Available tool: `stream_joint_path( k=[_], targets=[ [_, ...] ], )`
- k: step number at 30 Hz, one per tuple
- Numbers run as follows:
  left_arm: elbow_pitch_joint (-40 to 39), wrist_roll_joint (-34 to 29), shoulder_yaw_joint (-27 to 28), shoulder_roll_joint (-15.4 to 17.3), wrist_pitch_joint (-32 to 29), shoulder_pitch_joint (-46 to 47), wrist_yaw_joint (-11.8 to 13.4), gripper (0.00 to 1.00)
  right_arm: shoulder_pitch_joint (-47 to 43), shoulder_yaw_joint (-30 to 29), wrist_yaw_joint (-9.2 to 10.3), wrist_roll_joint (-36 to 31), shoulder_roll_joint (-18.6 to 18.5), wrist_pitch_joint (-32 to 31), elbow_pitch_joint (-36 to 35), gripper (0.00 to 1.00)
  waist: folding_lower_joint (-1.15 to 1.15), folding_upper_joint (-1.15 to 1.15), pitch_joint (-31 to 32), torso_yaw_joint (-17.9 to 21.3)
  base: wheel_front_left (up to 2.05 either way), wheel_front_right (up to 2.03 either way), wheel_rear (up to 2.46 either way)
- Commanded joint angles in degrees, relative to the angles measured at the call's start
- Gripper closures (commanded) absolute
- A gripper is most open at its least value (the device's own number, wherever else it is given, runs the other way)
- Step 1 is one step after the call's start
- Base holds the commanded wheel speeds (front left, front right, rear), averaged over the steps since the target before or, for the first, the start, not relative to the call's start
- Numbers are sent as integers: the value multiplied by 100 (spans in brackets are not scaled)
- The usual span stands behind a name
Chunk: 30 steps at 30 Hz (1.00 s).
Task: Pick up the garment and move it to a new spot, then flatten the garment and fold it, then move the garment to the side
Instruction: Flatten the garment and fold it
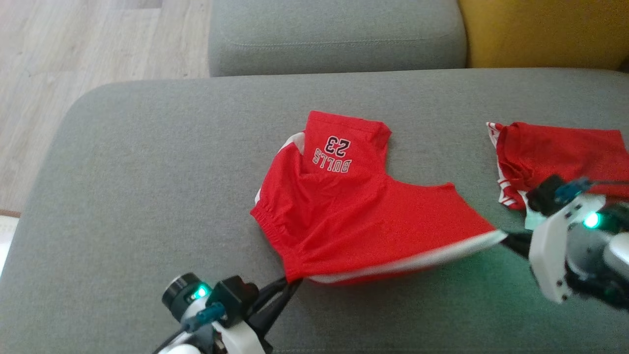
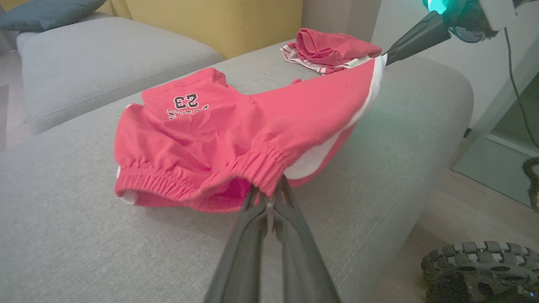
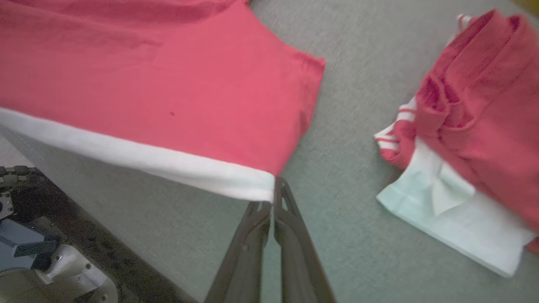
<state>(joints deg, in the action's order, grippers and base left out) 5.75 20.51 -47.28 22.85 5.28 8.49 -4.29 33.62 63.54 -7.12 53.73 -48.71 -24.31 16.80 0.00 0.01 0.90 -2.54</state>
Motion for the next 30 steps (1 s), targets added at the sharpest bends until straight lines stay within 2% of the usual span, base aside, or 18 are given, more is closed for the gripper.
stream_joint_path(
  k=[1,8,14,21,30],
  targets=[
    [-213,41,297,160,2,299,59,100,168,-163,-36,-71,-208,16,-137,100,0,-1,-29,-40,0,0,0],
    [-407,231,629,117,-36,547,266,100,787,-678,-36,-550,-95,70,-272,100,0,-1,-358,-386,0,0,0],
    [-265,294,794,-91,31,997,316,100,1596,-742,-36,-938,238,-50,-137,100,0,-1,-803,-798,0,0,0],
    [273,279,714,-502,132,1547,227,100,2568,-247,-36,-1329,511,-209,462,100,0,-1,-1342,-1322,0,0,0],
    [1143,176,469,-992,368,2071,84,100,3403,523,-36,-1243,845,16,1339,100,0,-1,-1843,-1831,0,0,0]
  ],
)
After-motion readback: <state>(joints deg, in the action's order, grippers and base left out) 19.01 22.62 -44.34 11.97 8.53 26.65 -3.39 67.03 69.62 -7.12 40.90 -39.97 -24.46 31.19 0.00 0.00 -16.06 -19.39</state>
